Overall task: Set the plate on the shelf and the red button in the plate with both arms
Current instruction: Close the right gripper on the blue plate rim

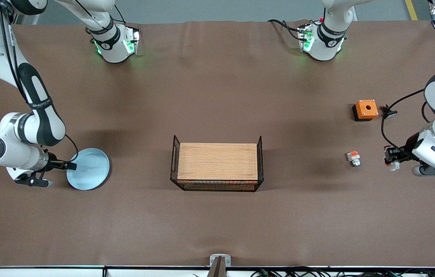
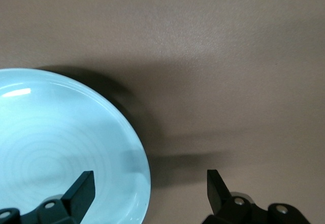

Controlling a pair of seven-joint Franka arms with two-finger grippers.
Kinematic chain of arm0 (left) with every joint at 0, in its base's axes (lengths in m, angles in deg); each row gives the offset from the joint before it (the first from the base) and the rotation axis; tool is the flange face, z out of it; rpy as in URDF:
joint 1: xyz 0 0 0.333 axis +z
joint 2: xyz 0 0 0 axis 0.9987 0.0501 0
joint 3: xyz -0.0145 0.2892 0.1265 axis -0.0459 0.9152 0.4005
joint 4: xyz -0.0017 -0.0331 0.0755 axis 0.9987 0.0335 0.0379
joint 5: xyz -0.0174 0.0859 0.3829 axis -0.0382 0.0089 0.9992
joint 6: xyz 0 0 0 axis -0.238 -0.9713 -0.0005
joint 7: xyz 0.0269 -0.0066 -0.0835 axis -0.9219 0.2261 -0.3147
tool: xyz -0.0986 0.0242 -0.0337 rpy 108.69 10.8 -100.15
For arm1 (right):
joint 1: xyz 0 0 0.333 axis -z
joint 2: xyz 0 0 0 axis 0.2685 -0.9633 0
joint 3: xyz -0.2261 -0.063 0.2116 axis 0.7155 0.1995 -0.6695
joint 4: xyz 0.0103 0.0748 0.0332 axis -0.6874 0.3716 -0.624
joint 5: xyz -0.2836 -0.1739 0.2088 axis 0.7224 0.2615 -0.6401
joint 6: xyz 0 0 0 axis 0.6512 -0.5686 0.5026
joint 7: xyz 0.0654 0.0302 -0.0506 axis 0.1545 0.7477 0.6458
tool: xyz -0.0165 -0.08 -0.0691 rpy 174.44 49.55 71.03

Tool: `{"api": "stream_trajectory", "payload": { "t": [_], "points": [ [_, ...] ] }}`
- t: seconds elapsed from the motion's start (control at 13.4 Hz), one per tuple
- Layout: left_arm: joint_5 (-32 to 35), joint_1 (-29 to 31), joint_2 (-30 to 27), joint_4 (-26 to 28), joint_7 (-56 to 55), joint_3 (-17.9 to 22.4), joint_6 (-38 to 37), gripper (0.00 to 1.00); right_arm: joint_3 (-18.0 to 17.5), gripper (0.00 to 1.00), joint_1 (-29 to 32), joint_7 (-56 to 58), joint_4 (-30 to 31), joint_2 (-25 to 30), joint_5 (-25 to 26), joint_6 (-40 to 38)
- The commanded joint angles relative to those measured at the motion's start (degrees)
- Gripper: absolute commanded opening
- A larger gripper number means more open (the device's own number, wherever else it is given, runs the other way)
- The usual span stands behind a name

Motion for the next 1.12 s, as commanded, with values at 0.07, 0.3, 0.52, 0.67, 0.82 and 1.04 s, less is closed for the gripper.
{"api": "stream_trajectory", "payload": {
  "t": [0.07,0.3,0.52,0.67,0.82,1.04],
  "points": [
    [-1.1,0.1,0.8,-9.4,0.2,-1.4,-10.9,0.0,-1.1,0.69,0.8,-0.8,-0.3,-0.8,-0.7,0.3],
    [-2.2,0.1,0.8,-11.1,0.1,-1.4,-13.0,0.0,-1.3,0.5,0.6,-0.9,-0.3,-1.2,-1.0,0.2],
    [-2.1,0.1,0.8,-11.5,-0.2,-1.3,-13.2,0.0,-1.3,0.36,0.4,-0.4,-0.3,-1.2,-5.4,0.0],
    [-2.2,0.1,0.8,-11.5,-0.2,-1.3,-13.2,0.0,-1.3,0.24,0.4,0.0,-0.3,-1.2,-5.4,0.0],
    [-2.2,0.1,0.8,-11.5,-1.6,-1.4,-13.2,0.01,-1.3,0.07,0.4,2.1,-0.3,-1.1,-5.4,-0.1],
    [-2.2,0.1,0.5,-11.5,-2.9,-1.6,-14.1,0.01,-1.3,0.03,0.4,3.4,-0.4,-0.9,-5.4,-0.1]
  ]
}}
